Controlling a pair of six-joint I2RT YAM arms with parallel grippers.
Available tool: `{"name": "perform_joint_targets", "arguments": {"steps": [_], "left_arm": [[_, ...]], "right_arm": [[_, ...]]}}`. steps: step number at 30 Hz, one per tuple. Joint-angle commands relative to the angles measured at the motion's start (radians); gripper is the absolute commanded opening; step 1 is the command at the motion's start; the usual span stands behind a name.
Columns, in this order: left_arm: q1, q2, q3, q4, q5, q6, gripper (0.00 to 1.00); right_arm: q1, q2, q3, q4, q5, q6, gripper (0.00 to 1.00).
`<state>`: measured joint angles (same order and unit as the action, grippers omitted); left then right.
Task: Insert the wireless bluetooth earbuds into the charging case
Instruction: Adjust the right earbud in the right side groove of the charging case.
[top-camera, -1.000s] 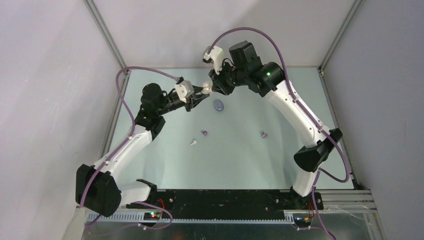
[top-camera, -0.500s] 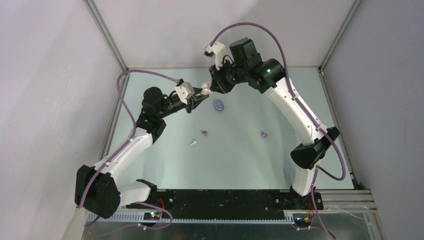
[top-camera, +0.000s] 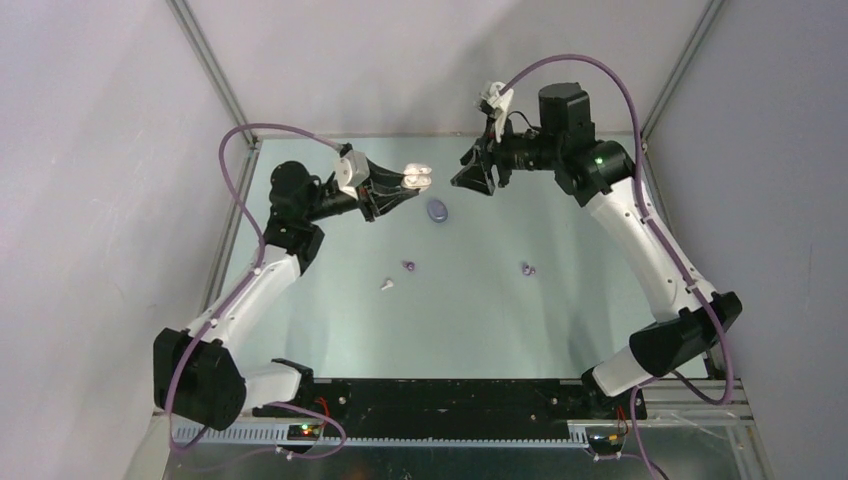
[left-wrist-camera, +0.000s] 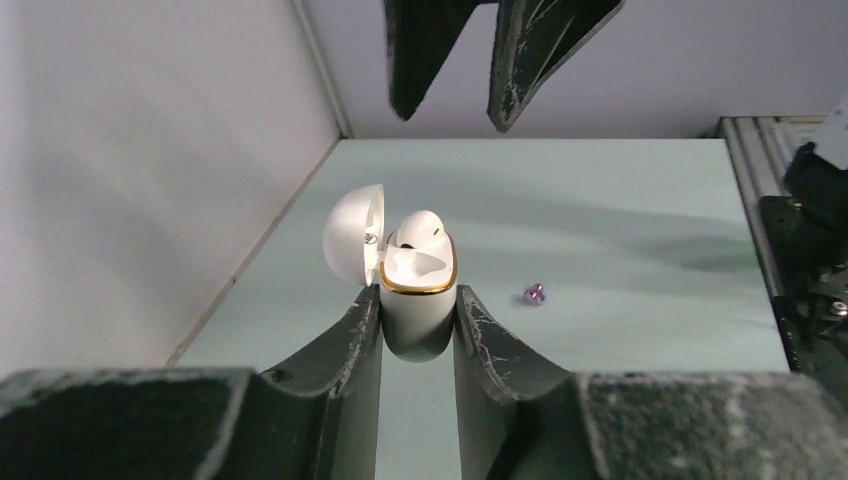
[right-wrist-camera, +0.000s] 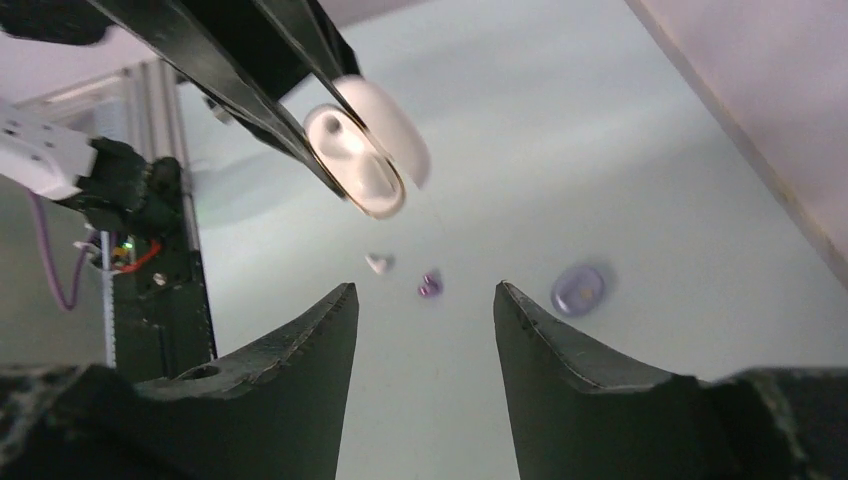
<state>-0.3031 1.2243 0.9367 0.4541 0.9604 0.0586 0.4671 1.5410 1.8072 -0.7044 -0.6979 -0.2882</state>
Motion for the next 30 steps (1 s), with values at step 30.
{"name": "perform_joint_targets", "arguments": {"steps": [30], "left_arm": [[0.053, 0.022, 0.048, 0.149, 0.057, -0.290, 0.00]], "right_arm": [[-0.047, 0.030, -0.067, 0.497, -0.140, 0.283, 0.46]]}}
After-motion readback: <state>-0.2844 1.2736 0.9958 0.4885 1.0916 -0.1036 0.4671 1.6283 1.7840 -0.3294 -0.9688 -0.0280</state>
